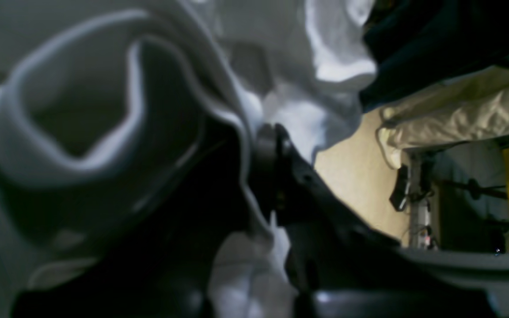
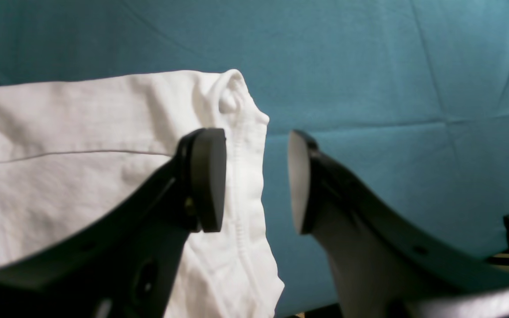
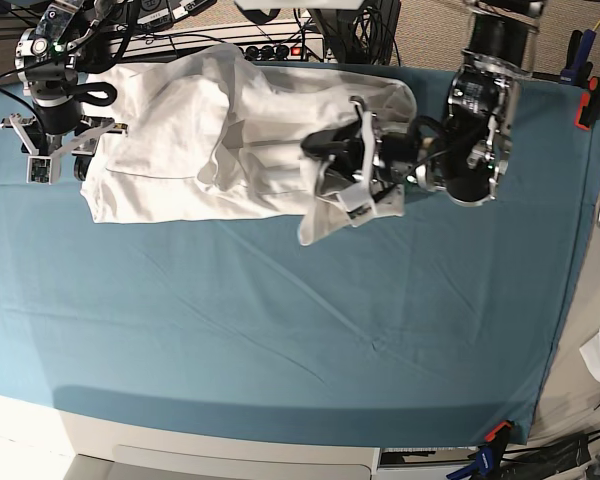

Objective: Fold the T-shirt properly
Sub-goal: 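Fold the hem end over toward the collar with the left gripper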

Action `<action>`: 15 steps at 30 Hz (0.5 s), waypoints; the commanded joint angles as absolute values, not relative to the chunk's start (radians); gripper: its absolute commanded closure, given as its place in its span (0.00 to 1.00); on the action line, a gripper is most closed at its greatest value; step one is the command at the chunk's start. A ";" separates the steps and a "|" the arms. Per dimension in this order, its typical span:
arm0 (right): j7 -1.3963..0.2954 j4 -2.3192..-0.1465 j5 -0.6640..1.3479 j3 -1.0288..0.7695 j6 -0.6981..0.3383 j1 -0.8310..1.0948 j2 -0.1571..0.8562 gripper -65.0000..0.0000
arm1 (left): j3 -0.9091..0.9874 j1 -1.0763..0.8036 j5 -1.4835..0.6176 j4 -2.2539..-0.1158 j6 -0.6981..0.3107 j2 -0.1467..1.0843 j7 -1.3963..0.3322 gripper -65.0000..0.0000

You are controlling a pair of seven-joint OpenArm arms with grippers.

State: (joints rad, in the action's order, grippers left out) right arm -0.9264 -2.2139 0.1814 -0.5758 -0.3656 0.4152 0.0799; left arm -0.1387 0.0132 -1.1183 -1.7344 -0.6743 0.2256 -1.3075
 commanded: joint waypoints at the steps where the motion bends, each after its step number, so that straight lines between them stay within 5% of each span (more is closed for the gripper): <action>1: -0.896 -2.230 0.184 -0.582 -0.364 0.413 0.089 0.64 | -0.141 0.025 -1.151 -1.748 -0.677 0.215 -1.282 1.00; 15: -0.890 -2.230 0.186 -0.582 -0.364 0.413 0.089 0.64 | -0.270 0.025 -1.035 -1.748 -0.677 0.194 -1.222 1.00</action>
State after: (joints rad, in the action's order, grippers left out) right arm -0.9215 -2.2139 0.1833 -0.5758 -0.3656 0.4152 0.0799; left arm -0.2695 0.0120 -1.0035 -1.7344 -0.6739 0.1997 -1.2541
